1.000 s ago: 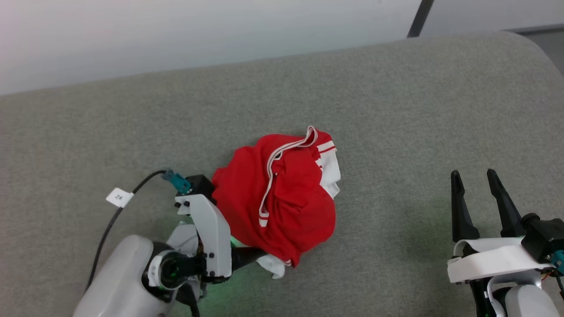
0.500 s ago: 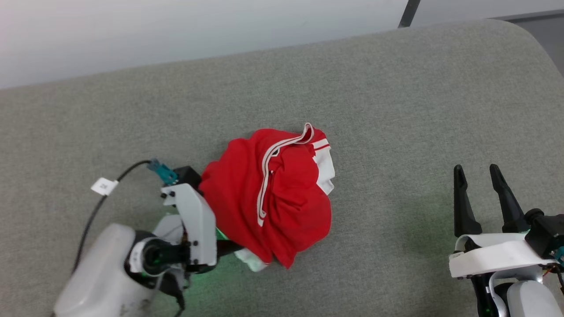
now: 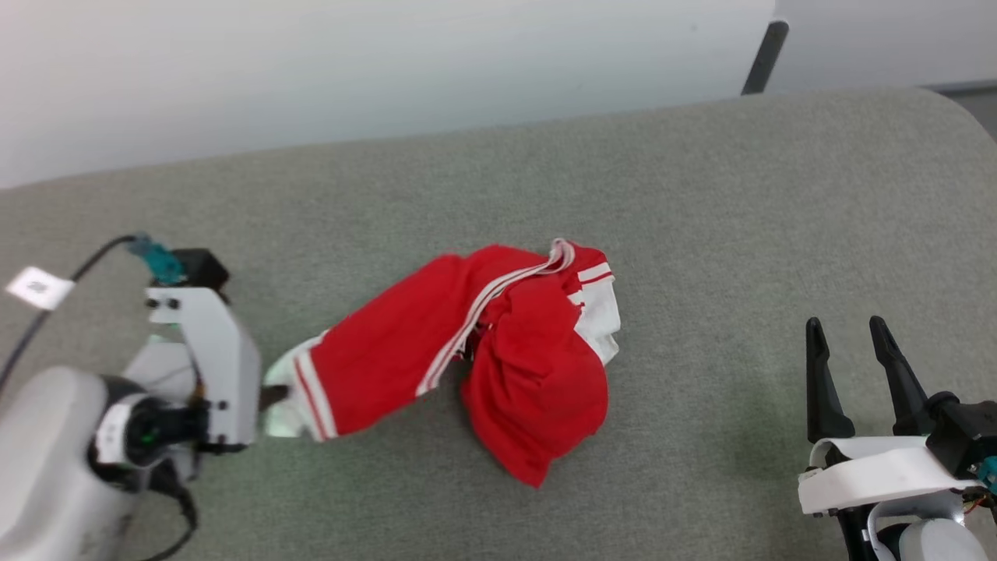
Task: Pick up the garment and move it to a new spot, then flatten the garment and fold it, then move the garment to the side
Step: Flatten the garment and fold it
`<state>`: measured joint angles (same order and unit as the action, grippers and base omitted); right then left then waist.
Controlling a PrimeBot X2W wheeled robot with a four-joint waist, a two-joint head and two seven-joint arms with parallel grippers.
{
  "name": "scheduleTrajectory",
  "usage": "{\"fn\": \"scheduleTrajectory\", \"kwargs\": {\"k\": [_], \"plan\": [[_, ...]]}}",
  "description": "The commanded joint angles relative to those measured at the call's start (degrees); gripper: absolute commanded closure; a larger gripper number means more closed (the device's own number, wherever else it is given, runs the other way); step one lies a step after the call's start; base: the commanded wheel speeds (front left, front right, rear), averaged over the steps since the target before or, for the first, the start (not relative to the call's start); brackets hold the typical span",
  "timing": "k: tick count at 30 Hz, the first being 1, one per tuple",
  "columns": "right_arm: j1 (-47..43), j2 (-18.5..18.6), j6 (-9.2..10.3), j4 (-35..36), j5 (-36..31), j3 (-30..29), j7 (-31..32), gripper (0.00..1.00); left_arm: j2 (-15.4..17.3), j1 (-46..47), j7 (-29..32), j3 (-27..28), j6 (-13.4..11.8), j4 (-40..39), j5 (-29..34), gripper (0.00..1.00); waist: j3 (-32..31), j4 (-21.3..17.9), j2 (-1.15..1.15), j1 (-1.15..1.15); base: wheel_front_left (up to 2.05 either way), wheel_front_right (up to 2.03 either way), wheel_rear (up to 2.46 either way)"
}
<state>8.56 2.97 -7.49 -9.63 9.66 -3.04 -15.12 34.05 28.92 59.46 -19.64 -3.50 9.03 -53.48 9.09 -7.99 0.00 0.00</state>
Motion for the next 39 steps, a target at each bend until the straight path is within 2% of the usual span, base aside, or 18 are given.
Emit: {"fn": "scheduleTrajectory", "kwargs": {"k": [1,6,8,12,22,23,24,25,26,31,39], "plan": [[-0.61,-0.13,0.0,0.08,-0.28,0.02,-0.05,0.0,1.37,-0.77,-0.22,0.31,-0.47,-0.35,1.01,1.0,-1.41,1.2,0.0,0.0,0.0,0.0,0.0],[-1.09,-0.13,0.0,0.14,-0.77,0.25,-0.05,0.0,6.32,-2.77,-1.4,0.91,-0.91,0.8,4.16,1.0,-2.31,1.72,0.0,0.0,0.0,0.0,0.0],[-1.19,0.02,0.0,0.28,-0.81,0.35,-0.05,0.0,8.23,-3.8,-2.48,0.84,-0.16,2.23,5.65,1.0,-2.34,1.78,0.0,0.0,0.0,0.0,0.0],[-0.93,0.39,0.0,0.51,-0.73,0.57,-0.05,0.0,9.27,-5.51,-5.65,1.0,0.48,6.48,7.03,1.0,-1.94,1.69,0.0,0.0,0.0,0.0,0.0],[-0.21,1.26,0.0,0.03,-0.23,0.96,-0.05,0.0,4.73,-5.35,-12.4,-0.62,2.53,16.41,7.99,1.0,-0.95,1.71,0.0,0.0,0.0,0.0,0.0],[-0.25,1.37,0.0,-0.04,-0.28,0.98,-0.05,0.0,4.44,-4.86,-13.31,-0.68,2.8,17.0,8.25,0.88,-1.02,1.93,0.0,0.0,0.0,0.0,0.0],[-0.29,1.48,0.0,-0.1,-0.32,1.02,-0.05,0.0,4.3,-4.3,-14.17,-0.68,3.1,17.38,8.5,0.34,-1.14,2.2,0.0,0.0,0.0,0.0,0.0],[-0.39,1.63,0.0,-0.22,-0.32,1.03,-0.05,0.0,4.15,-3.74,-15.02,-0.62,3.37,17.64,8.64,0.04,-1.37,2.54,0.0,0.0,0.0,0.0,0.0],[-0.52,1.75,0.0,-0.36,-0.28,1.1,-0.05,0.0,3.97,-3.39,-15.79,-0.55,3.6,17.95,8.77,0.0,-1.66,2.86,0.0,0.0,0.0,0.0,0.0],[-1.59,2.78,0.0,-1.71,0.56,2.45,-0.05,0.0,3.08,-2.36,-20.13,0.11,4.54,17.06,8.95,0.0,-4.56,5.04,0.0,0.0,0.0,0.0,0.0],[-3.16,4.64,0.0,-3.61,1.93,4.5,-0.05,0.0,0.56,-6.14,-33.11,1.73,4.1,11.32,10.58,0.0,-10.14,10.04,0.0,0.0,0.0,0.0,0.0]]}}
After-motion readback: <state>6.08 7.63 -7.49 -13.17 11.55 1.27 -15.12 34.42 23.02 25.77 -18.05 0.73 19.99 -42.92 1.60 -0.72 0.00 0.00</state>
